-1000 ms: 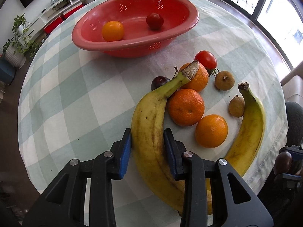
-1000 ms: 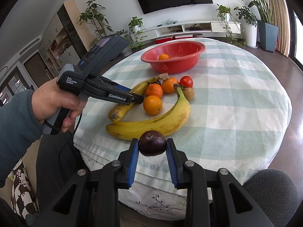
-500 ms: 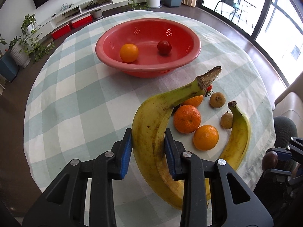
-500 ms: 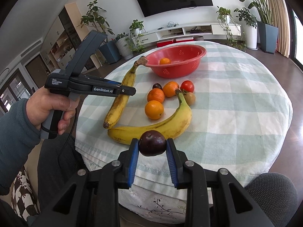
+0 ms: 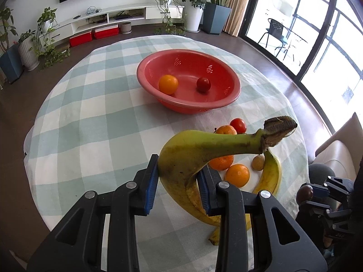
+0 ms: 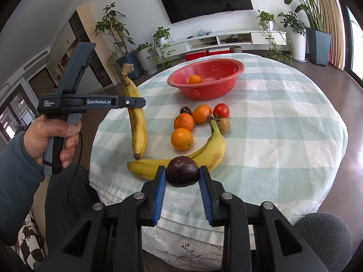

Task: Organize fruits
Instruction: 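Lift the banana with the left tool while the right tool carries the plum toward the bowl, then lower the banana into the bowl and open the left tool while the right tool lowers the plum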

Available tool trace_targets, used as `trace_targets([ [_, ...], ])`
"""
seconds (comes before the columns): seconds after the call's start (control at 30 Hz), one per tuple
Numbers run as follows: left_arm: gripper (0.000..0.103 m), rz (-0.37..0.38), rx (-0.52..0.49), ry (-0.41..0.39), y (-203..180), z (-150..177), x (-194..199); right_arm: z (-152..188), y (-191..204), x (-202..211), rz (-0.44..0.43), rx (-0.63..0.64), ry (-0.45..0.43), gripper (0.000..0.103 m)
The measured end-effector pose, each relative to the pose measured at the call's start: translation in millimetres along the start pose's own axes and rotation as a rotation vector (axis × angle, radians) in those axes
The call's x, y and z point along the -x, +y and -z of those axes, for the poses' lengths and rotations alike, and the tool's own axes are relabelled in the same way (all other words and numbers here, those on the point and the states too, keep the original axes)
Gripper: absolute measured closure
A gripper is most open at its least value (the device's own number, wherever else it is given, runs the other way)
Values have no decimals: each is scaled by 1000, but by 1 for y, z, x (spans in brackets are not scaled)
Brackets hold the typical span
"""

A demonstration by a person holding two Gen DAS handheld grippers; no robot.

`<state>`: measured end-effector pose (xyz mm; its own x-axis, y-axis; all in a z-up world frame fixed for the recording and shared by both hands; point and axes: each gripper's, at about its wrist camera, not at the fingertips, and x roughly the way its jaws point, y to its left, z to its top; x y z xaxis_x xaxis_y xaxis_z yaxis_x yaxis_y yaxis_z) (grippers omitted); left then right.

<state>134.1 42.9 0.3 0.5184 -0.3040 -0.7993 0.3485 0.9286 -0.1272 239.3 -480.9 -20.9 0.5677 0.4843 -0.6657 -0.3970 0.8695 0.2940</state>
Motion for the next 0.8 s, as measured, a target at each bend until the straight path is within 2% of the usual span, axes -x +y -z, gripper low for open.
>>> trace_targets([
  [0.43,74,38,20,-100,3,-17,45,-18,5,7,21,28,-32,71],
  [0.67,74,35,27,-139,15,-58,56,-66,-2,13,28,72,-117,71],
  [0.8,74,46,6,-114,15,-95,46,-104,-14,0,27,79,-135,71],
])
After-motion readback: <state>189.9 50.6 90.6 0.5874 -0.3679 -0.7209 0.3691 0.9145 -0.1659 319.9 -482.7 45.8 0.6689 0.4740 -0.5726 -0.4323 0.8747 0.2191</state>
